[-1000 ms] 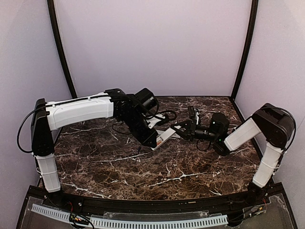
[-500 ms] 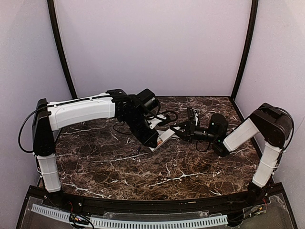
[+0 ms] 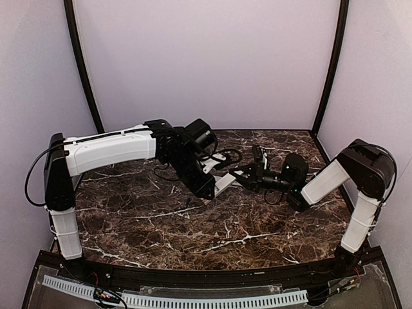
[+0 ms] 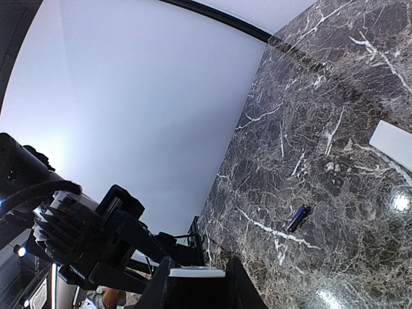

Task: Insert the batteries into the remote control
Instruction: Place the battery in the battery compartment.

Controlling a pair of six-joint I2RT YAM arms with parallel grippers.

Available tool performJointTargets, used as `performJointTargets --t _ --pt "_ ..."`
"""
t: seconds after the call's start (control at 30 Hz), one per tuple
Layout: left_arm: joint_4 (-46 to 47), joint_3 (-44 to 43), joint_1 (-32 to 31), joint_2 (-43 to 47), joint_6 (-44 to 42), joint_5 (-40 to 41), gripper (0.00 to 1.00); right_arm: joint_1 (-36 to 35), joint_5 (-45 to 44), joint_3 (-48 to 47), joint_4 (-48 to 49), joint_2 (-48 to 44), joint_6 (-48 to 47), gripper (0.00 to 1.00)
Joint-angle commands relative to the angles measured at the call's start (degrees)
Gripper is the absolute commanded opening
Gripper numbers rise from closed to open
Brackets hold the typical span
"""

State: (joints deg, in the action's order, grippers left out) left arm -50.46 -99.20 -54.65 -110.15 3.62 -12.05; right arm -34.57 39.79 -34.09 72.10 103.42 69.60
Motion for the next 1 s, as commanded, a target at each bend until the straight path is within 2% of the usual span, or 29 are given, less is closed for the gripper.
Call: performJointTargets --t 0.0,0.23,0.4,0.97 --pt "-1.9 -1.2 -0.2 -0.1 -0.7 2.4 0.22 -0.3 0.6 0.4 8.0 0.5 2.0 0.00" --pt "-2.0 -1.7 -0.1 0.0 -1.2 3.1 0.11 -0.1 0.7 0.7 8.4 0.9 2.4 0.00" --pt "-1.6 -1.8 -0.2 0.0 -1.1 2.7 0.07 -0.2 0.6 0.7 9.3 1.3 3.0 0.00" --pt "-0.7 -3.4 -0.1 -1.8 0.3 0.4 0.11 -0.3 0.0 0.7 11.7 2.0 4.4 0.00"
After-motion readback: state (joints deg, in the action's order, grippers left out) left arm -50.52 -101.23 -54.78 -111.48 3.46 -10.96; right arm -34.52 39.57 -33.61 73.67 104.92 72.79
